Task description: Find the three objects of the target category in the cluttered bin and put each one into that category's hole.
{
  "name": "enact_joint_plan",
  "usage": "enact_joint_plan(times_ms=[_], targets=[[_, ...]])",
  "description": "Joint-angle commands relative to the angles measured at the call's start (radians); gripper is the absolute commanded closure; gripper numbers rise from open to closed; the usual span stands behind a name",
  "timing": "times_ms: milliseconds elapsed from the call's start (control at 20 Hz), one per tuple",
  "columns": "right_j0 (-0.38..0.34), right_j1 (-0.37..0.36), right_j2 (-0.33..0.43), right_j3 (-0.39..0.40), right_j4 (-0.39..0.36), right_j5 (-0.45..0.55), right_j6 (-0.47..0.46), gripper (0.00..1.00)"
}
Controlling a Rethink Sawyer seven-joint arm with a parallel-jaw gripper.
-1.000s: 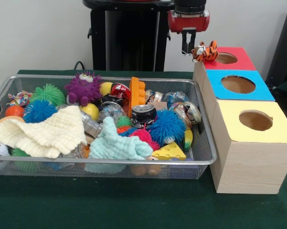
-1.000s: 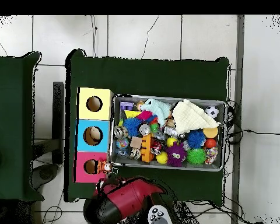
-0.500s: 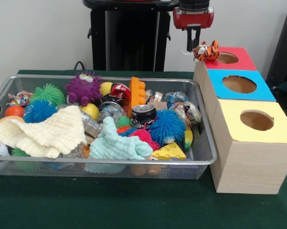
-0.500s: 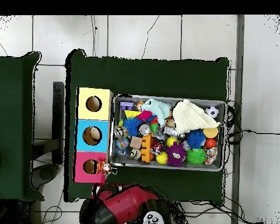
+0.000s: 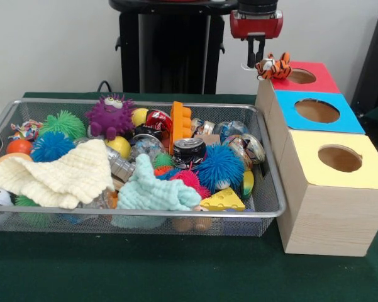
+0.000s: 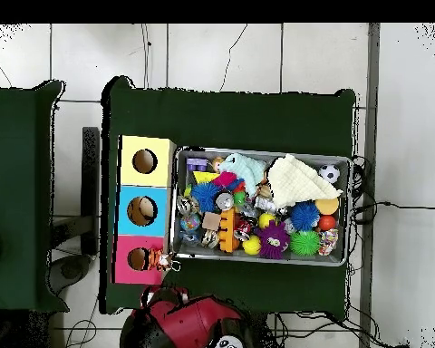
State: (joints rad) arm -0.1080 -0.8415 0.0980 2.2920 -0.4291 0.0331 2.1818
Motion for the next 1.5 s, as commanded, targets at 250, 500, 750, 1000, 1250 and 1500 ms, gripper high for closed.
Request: enact_joint_plan(times_ms=[250, 500, 750, 1000, 1250, 1500], targets=[[-0.003, 0.066, 0.055, -0.006, 0.075, -0.114, 0.173, 1.00], [-0.051, 0.039, 0.085, -0.004, 0.058, -0.071, 0.135, 1.00], [-0.094, 0.047, 0.104, -0.011, 0.036, -0.064, 0.109, 1.00], [-0.187, -0.028, 0.168, 0.003, 0.027, 0.031, 0.045, 1.00], [-0.228, -0.036, 0.194, -0.040, 0.005, 0.068, -0.007, 1.00], [-0.245, -0.055, 0.226, -0.067, 0.006, 0.108, -0.034, 1.00]])
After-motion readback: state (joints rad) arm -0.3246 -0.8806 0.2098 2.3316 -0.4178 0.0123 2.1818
